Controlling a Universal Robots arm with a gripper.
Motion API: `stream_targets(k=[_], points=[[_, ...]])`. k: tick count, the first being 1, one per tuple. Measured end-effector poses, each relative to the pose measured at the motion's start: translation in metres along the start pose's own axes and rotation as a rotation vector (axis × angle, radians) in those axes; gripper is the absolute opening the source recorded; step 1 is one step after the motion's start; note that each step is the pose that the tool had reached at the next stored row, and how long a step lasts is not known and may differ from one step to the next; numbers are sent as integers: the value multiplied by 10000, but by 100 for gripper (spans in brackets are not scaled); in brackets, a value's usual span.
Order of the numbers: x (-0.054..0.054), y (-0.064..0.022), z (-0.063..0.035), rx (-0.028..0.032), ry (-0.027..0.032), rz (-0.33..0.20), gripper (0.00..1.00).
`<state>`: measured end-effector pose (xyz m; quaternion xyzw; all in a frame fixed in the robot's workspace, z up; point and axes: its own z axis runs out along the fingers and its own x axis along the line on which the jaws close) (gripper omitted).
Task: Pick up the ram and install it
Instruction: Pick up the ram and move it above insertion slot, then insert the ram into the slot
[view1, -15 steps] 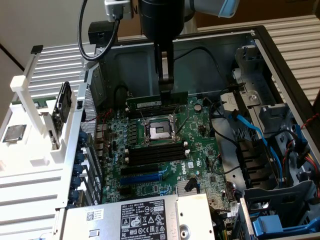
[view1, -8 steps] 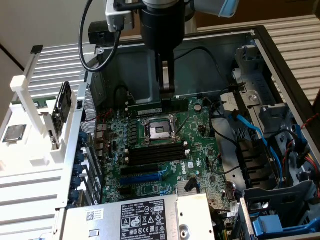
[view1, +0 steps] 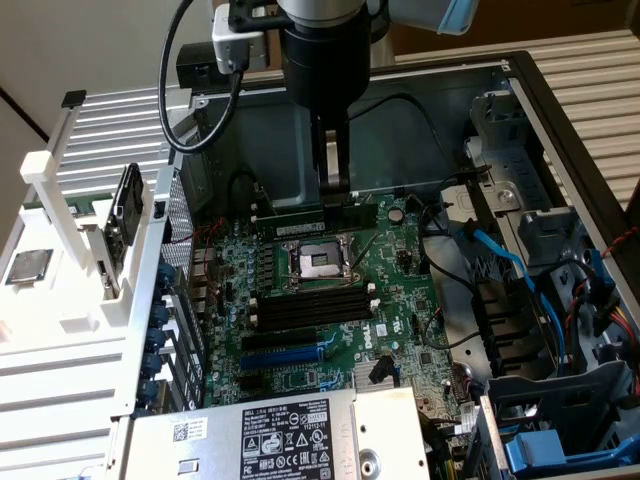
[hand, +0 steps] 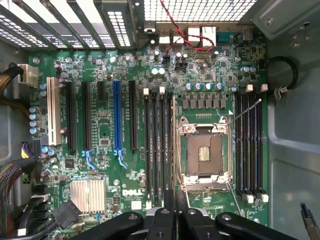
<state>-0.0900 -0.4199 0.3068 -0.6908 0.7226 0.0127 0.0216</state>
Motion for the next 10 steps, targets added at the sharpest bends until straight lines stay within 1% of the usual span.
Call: stream_targets(k=[10], points=[[0, 0, 0, 0, 0, 0, 12]])
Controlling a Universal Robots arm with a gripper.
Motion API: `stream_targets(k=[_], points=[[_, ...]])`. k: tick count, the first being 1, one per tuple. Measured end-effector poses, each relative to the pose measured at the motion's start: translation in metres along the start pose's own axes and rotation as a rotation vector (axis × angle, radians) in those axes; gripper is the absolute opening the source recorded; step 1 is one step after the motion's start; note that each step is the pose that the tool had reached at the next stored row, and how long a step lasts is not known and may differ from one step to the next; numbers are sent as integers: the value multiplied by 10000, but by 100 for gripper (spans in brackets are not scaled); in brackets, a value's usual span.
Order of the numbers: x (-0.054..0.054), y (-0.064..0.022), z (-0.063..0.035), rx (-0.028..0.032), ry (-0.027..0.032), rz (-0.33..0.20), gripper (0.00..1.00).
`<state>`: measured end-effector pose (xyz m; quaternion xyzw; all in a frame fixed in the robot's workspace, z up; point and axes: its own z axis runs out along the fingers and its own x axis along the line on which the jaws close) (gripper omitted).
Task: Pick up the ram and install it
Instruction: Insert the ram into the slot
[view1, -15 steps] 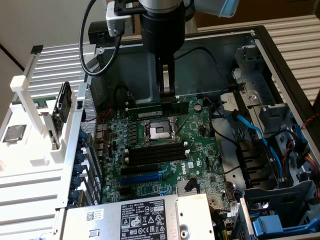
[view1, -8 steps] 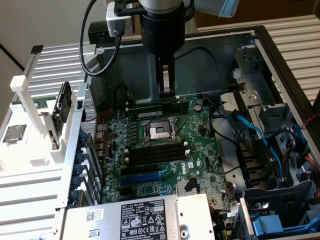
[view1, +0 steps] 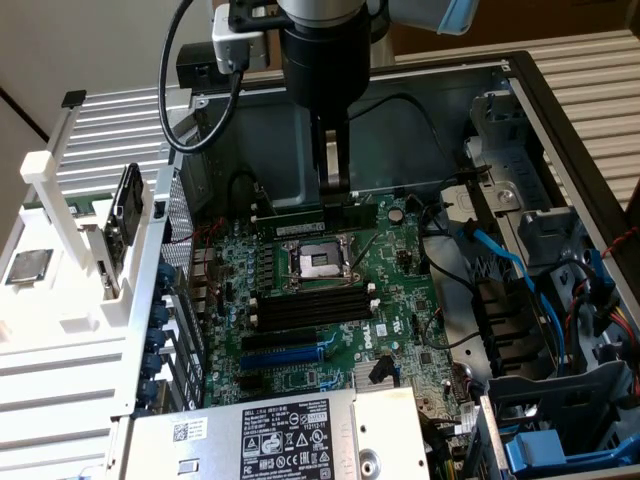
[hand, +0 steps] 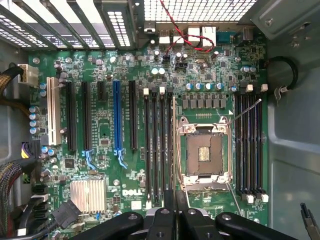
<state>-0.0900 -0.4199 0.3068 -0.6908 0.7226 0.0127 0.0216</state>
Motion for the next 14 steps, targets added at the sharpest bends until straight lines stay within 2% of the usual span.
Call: stream_targets(k=[6, 7, 9, 10, 11, 14], points=[[1, 0, 2, -2, 13, 0, 12], [1, 0, 2, -14, 38, -1, 12], [1, 1, 4, -61, 131, 1, 12], [1, 1, 6, -111, 218, 3, 12], [1, 1, 6, -130, 237, 5, 12], [1, 1, 12, -143, 238, 4, 12]])
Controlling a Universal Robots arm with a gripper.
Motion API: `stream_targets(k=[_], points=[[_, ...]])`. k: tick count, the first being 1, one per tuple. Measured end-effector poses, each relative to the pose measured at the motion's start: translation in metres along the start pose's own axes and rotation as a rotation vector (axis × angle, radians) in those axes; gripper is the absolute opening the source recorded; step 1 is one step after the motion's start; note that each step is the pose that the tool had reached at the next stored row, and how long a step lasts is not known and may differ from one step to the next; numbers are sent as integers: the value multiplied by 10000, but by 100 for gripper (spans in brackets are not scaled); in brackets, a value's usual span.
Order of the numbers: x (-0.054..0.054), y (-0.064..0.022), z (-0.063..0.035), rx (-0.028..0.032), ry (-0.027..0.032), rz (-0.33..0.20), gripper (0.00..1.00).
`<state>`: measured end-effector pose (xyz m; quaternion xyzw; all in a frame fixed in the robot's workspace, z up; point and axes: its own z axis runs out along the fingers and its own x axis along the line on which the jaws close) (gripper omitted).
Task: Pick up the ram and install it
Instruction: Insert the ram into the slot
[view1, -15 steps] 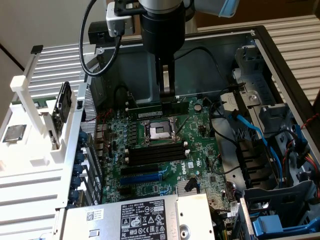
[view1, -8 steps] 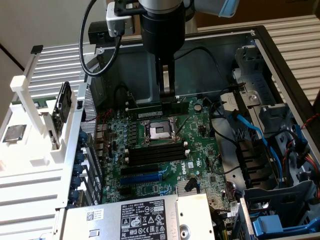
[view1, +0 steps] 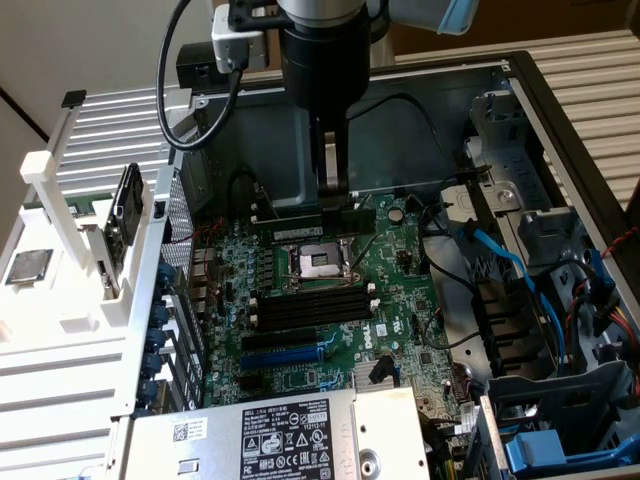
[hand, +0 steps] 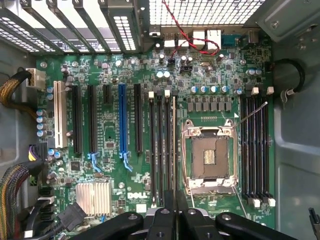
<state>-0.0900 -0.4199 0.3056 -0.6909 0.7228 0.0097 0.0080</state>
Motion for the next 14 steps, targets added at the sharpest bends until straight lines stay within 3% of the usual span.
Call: stream_targets(k=[8, 11, 14], points=[[26, -1, 38, -89, -7, 1, 12], [45, -2, 69, -172, -7, 4, 12], [95, -11, 95, -276, -53, 6, 12]])
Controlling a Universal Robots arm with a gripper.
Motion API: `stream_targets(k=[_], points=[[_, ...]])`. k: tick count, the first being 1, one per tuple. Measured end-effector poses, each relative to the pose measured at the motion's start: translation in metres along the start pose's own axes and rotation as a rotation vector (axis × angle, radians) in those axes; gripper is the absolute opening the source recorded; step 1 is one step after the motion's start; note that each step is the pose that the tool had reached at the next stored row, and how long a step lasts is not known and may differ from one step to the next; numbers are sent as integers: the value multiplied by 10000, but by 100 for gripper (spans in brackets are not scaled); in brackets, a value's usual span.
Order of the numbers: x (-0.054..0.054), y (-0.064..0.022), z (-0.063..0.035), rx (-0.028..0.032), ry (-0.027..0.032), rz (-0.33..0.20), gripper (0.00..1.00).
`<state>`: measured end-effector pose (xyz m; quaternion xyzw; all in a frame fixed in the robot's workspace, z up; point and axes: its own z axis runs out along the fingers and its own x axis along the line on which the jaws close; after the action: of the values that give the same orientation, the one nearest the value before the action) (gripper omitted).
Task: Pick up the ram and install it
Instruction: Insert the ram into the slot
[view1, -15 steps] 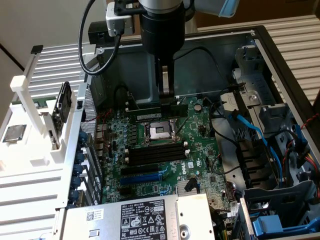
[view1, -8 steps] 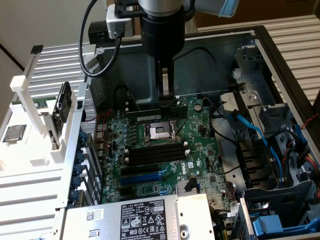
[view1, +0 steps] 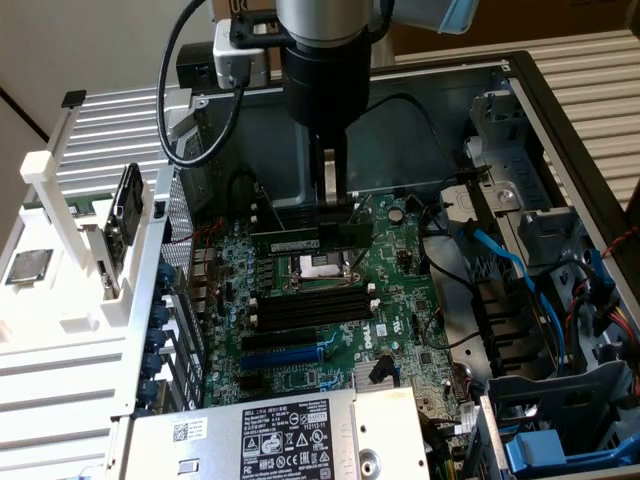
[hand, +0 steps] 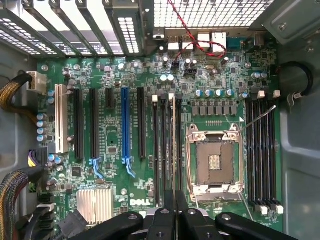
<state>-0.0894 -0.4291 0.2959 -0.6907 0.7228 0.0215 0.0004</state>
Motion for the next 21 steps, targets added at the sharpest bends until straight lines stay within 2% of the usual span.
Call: stream_targets(k=[2, 11, 12, 15, 18, 21], points=[[30, -14, 19, -27, -30, -1, 12], [52, -30, 129, -24, -148, -5, 12], [62, -20, 138, 1, -208, -6, 12], [68, -2, 147, 84, -269, -12, 12], [74, 15, 159, 202, -333, -19, 12], [76, 28, 183, 246, -347, -22, 12]])
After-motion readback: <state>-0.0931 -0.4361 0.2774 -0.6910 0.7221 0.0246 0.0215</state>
